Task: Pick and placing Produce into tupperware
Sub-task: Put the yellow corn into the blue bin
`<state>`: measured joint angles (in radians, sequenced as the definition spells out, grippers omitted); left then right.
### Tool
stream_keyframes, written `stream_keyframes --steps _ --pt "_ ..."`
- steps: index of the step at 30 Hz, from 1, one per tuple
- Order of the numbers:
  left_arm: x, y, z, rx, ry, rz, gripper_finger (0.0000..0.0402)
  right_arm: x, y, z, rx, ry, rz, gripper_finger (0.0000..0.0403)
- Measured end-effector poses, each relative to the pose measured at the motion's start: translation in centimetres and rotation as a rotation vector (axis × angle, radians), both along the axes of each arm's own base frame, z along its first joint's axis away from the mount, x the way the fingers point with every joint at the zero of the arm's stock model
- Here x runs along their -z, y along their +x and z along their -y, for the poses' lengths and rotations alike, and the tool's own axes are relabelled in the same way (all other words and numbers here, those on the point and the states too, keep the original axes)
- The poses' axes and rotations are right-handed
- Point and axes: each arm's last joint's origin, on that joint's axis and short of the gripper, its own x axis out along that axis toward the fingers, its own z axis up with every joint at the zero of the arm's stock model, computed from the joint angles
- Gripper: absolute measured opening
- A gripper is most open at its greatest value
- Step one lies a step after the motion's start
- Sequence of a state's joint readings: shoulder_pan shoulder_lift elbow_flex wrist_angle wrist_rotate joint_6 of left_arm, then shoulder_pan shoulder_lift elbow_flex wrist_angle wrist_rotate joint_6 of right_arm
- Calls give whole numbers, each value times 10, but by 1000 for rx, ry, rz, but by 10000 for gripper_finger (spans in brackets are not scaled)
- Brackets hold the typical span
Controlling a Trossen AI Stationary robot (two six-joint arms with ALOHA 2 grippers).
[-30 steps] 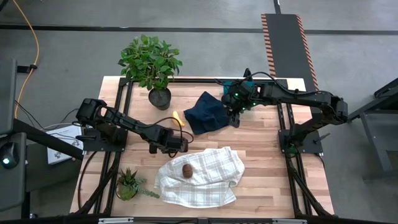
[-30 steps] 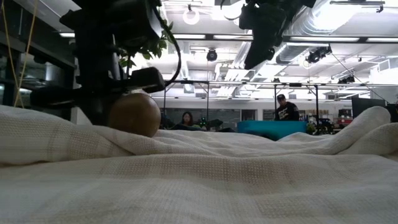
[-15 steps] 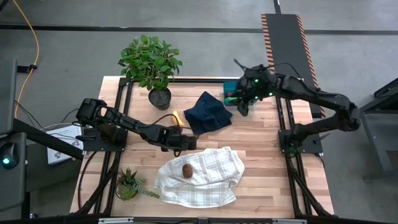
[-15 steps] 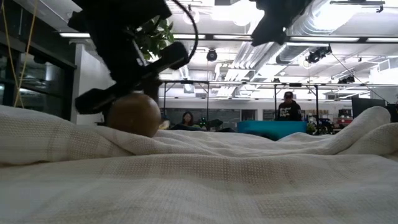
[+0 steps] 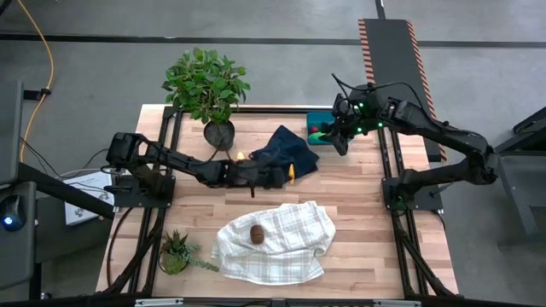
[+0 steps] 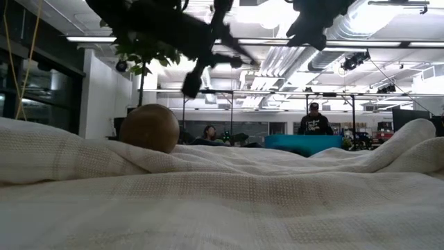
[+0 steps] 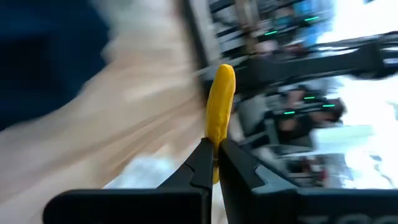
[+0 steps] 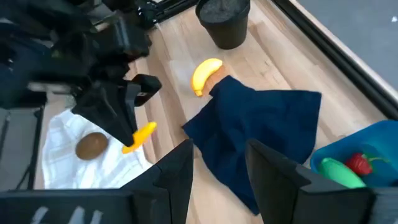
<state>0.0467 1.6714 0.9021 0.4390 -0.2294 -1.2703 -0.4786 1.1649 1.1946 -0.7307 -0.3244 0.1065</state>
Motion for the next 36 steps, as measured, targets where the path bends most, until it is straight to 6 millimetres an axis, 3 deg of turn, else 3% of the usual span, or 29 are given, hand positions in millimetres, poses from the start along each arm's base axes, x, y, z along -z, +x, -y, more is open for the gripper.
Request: stream_keyframes --steps 11,16,24,36 --pt "-34 5 -10 61 199 308 7 1 -22 -15 48 158 250 139" --pt "-45 4 -10 69 244 414 7 6 -26 -25 -24 262 381 139" --pt "-48 4 -8 123 243 447 7 16 -11 -43 -122 405 558 139" --pt "-51 3 -6 180 245 487 7 30 20 -57 -166 489 558 139"
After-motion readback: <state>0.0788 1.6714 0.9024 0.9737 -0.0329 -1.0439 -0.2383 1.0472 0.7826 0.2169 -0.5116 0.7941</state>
